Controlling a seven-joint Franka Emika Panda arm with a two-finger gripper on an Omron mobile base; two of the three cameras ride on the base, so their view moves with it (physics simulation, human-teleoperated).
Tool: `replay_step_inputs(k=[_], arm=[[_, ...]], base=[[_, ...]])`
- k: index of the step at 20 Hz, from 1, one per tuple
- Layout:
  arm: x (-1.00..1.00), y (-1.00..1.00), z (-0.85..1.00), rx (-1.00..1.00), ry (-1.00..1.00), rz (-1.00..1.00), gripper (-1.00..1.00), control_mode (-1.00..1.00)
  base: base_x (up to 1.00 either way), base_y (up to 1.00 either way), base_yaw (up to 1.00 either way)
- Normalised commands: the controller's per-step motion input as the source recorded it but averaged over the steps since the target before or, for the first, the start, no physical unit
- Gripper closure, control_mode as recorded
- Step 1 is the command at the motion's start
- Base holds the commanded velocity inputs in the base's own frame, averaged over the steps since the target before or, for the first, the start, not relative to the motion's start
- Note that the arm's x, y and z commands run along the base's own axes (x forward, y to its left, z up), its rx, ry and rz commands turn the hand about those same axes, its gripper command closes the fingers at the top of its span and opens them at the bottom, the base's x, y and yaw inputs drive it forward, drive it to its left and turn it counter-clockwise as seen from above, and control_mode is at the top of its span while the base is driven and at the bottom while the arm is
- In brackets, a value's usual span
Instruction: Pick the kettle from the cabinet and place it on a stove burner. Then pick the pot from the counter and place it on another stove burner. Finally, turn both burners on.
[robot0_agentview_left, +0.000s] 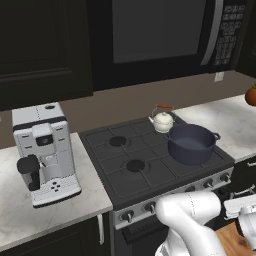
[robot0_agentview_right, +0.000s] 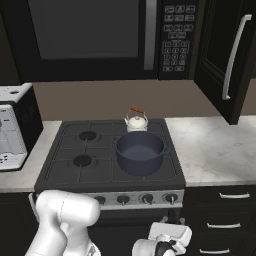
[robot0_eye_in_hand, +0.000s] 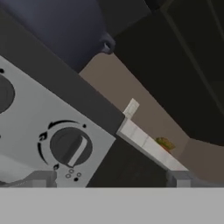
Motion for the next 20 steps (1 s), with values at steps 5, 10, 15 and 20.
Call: replay_step_inputs(k=[5, 10, 15, 20], arm=[[0.15, -0.01, -0.03, 0.1, 0.03, 0.04, -1.0, -1.0], [0.1, 0.0, -0.07, 0.1, 0.01, 0.15, -1.0, -1.0], [0.1, -0.1, -0.01, 0.03, -0.01, 0.14, -1.0, -1.0], [0.13, -0.1, 0.0, 0.0, 0.0, 0.11, -1.0, -1.0]], base=[[0.0, 0.0, 0.0], [0.0, 0.0, 0.0], [0.0, 0.0, 0.0], [0.0, 0.0, 0.0]])
